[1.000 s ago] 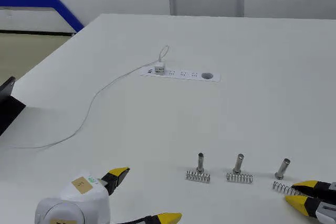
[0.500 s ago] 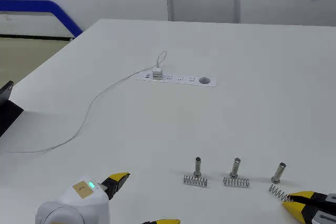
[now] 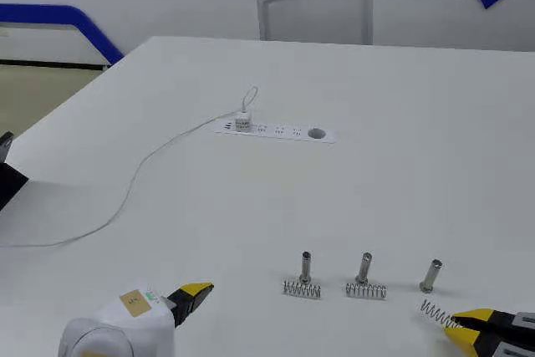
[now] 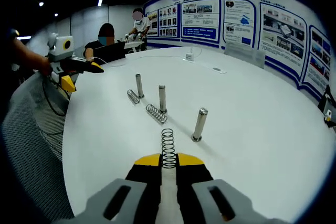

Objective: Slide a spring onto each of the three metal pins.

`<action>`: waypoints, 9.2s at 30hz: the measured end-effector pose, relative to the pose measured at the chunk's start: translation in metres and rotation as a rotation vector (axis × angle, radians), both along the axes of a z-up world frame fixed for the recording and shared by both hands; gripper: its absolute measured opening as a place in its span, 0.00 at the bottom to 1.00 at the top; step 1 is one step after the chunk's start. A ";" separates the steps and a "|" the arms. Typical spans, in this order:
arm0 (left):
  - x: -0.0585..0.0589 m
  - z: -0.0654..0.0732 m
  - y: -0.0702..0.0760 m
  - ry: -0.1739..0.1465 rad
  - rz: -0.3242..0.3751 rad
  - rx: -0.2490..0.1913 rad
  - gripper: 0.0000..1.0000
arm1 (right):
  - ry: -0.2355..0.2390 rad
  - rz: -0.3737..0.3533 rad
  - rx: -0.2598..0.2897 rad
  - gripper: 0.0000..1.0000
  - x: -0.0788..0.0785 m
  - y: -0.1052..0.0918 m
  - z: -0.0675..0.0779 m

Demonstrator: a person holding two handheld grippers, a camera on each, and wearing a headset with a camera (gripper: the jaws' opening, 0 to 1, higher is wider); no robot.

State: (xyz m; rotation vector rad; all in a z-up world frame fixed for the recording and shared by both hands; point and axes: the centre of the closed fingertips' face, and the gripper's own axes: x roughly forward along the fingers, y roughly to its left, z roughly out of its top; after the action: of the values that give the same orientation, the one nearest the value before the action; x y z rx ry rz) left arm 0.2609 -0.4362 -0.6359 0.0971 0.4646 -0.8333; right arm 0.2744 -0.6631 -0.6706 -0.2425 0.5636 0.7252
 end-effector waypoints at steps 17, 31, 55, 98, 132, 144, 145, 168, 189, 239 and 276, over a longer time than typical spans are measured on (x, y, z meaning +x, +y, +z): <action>-0.022 0.009 -0.031 -0.065 -0.189 0.009 0.72 | -0.086 0.143 0.031 0.10 -0.029 0.061 0.040; -0.015 0.040 -0.076 -0.173 -0.314 -0.009 0.59 | -0.140 0.301 -0.029 0.10 -0.042 0.089 0.068; -0.023 0.079 -0.116 -0.249 -0.531 -0.062 0.41 | -0.227 0.443 -0.071 0.10 -0.042 0.111 0.115; -0.043 0.083 -0.114 -0.378 -0.690 0.012 0.09 | -0.248 0.586 -0.143 0.11 -0.056 0.114 0.114; -0.046 0.080 -0.113 -0.389 -0.708 0.009 0.09 | -0.138 0.577 -0.039 0.11 -0.060 0.114 0.117; -0.044 0.084 -0.113 -0.427 -0.695 0.023 0.09 | -0.140 0.545 0.073 0.11 -0.062 0.120 0.133; -0.043 0.084 -0.113 -0.426 -0.692 0.022 0.09 | -0.142 0.544 0.074 0.11 -0.061 0.121 0.134; -0.044 0.085 -0.115 -0.326 -0.614 -0.075 0.09 | -0.145 0.520 0.200 0.11 -0.059 0.150 0.154; -0.033 0.080 -0.109 -0.302 -0.535 -0.072 0.11 | -0.192 0.479 0.139 0.10 -0.049 0.152 0.149; 0.007 0.052 -0.052 -0.193 -0.232 -0.122 0.64 | -0.193 0.338 0.106 0.10 0.000 0.109 0.145; 0.008 0.030 -0.016 -0.093 -0.048 -0.170 0.93 | -0.117 -0.171 0.127 0.10 0.071 0.000 0.090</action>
State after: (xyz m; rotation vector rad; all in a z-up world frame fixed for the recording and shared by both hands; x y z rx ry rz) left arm 0.2687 -0.4517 -0.6061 -0.0101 0.3038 -0.9084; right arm 0.3457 -0.6631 -0.5808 -0.1161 0.4191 0.5746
